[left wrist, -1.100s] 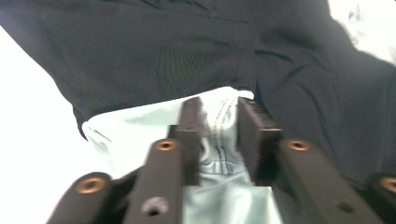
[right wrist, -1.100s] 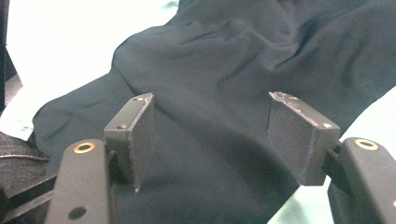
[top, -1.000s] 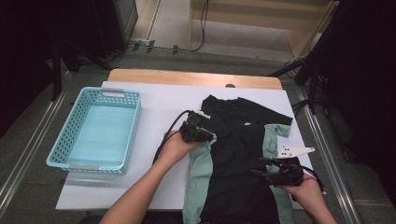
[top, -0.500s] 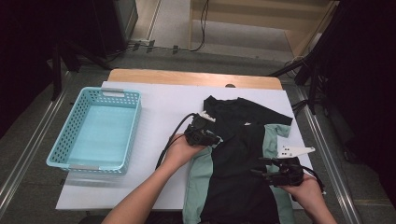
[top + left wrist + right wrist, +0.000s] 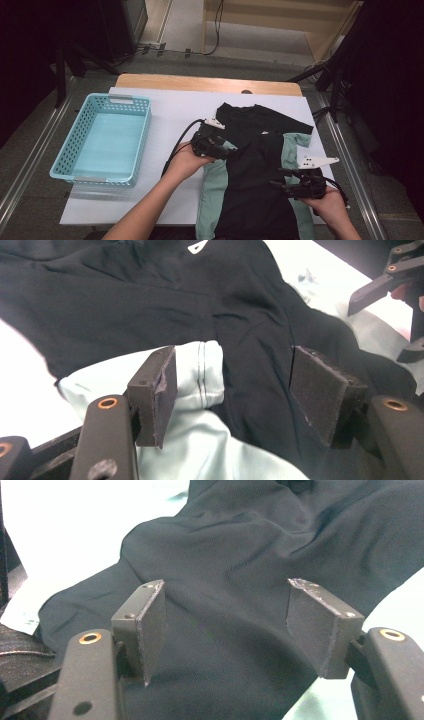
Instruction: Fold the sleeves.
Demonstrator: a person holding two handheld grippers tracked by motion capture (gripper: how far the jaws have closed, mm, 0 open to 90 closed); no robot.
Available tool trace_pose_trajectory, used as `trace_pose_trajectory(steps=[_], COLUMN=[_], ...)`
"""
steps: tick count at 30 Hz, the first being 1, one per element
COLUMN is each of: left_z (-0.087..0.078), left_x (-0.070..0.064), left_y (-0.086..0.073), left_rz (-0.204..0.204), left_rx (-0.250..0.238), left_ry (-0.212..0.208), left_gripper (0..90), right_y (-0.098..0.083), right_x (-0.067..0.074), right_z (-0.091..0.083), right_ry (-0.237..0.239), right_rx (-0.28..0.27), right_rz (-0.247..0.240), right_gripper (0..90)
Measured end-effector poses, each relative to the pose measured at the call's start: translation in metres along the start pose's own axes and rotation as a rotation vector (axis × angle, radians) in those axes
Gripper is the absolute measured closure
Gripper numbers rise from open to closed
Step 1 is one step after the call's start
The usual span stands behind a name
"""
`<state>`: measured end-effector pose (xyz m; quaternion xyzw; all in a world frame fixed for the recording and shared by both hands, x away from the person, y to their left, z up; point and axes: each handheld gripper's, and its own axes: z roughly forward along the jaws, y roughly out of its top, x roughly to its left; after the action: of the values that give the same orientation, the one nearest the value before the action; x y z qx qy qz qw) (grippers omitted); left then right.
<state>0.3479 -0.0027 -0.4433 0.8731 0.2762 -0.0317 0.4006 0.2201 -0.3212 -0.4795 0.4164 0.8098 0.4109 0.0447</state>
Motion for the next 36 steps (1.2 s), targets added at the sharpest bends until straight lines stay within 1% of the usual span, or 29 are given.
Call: trace_pose_trajectory(steps=[6,9,13,19,22,24,29,32,36], left_z=[-0.014,-0.018,-0.024,-0.031,-0.034,-0.036,-0.042,-0.046,-0.052], left_x=[0.003,0.005,0.007,0.008,0.007,0.005,0.003,0.002,0.003], left_y=[-0.005,-0.010,-0.015,-0.024,-0.027,-0.030,-0.038,-0.042,-0.049], left_rz=[-0.018,-0.022,-0.041,-0.042,-0.038,-0.034,-0.037,-0.031,-0.040], left_rx=[-0.021,-0.023,-0.031,-0.027,-0.022,-0.025,-0.036,-0.039,-0.050], left_ry=[-0.012,-0.006,-0.022,-0.020,-0.020,-0.013,-0.019,-0.008,-0.001], left_gripper=[34.7,34.6,33.5,31.8,31.0,31.0,31.0,30.9,29.1], right_y=[-0.001,-0.001,0.000,0.000,0.000,0.000,0.000,0.000,0.000], right_x=[-0.001,-0.001,-0.002,-0.003,-0.004,-0.004,-0.004,-0.004,-0.005], right_z=[0.000,0.000,0.000,0.000,0.000,-0.001,-0.001,-0.002,-0.002], right_ry=[-0.006,-0.004,-0.005,-0.003,-0.004,-0.006,-0.005,-0.005,-0.007], right_rx=[0.010,0.009,0.016,0.014,0.016,0.014,0.013,0.012,0.009], right_rz=[0.005,0.015,0.023,0.028,0.030,0.029,0.040,0.042,0.042], right_gripper=[31.3,31.3,31.3,31.3,31.3,31.3,31.2,31.2,31.2])
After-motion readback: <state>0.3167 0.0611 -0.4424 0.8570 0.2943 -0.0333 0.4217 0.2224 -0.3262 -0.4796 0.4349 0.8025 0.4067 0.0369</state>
